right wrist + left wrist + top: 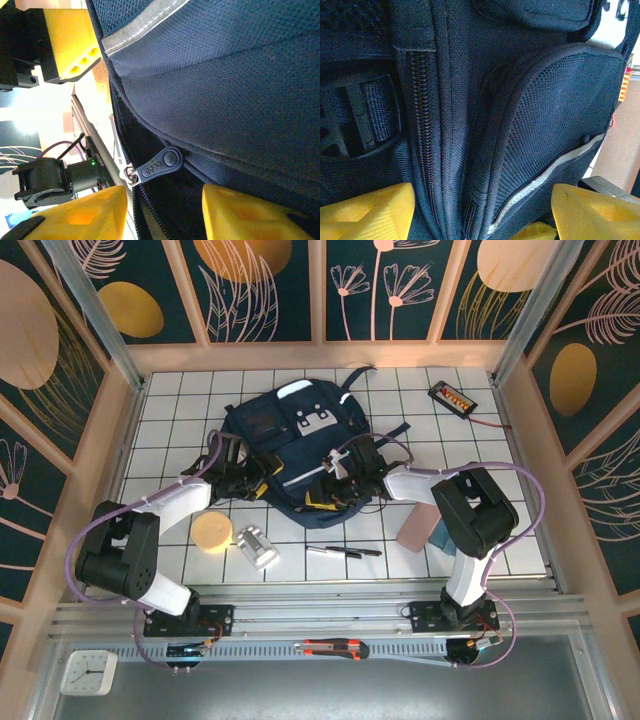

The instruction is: Pack the student bag

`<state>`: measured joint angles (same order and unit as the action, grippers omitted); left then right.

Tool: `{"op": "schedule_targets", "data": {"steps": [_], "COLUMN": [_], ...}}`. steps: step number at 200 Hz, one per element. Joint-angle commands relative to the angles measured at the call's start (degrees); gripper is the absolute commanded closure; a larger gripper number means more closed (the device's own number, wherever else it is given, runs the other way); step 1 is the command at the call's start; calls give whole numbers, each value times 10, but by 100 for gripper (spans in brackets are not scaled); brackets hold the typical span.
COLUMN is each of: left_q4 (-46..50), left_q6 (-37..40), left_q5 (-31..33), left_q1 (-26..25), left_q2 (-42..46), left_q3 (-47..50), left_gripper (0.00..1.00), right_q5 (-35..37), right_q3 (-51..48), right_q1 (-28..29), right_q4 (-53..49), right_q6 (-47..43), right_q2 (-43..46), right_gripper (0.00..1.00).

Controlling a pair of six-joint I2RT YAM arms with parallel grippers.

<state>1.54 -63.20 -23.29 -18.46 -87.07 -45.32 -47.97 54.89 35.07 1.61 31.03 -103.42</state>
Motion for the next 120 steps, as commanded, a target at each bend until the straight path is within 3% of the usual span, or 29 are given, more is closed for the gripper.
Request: {"op": "schedule_targets", "data": {"steps": [1,56,75,89,105,120], "left_q4": [4,-52,-56,-66,-103,-139], "left_q6": [12,9,12,7,-22,-51], "left_q5": [8,15,14,10,1,-4], "left_q1": [-4,-18,-28,-32,-32,-32], "left_q2": [-19,-107,-157,-177,-174,-148], "left_q3": [14,-38,-70,-79,-60,-45], "left_gripper": [28,32,39,54,99,100], "right_q5": [10,6,7,8,15,29], "right_q3": [-7,1,-3,-7,-8,-12], "right_q1": [-2,2,4,4,3,0], "right_q4": [17,14,15,13,2,-8], "right_q6": [11,10,9,6,-3,-14], "right_q2": [-17,-30,-33,-32,-26,-7], "right_gripper": [55,55,55,56,55,51]}}
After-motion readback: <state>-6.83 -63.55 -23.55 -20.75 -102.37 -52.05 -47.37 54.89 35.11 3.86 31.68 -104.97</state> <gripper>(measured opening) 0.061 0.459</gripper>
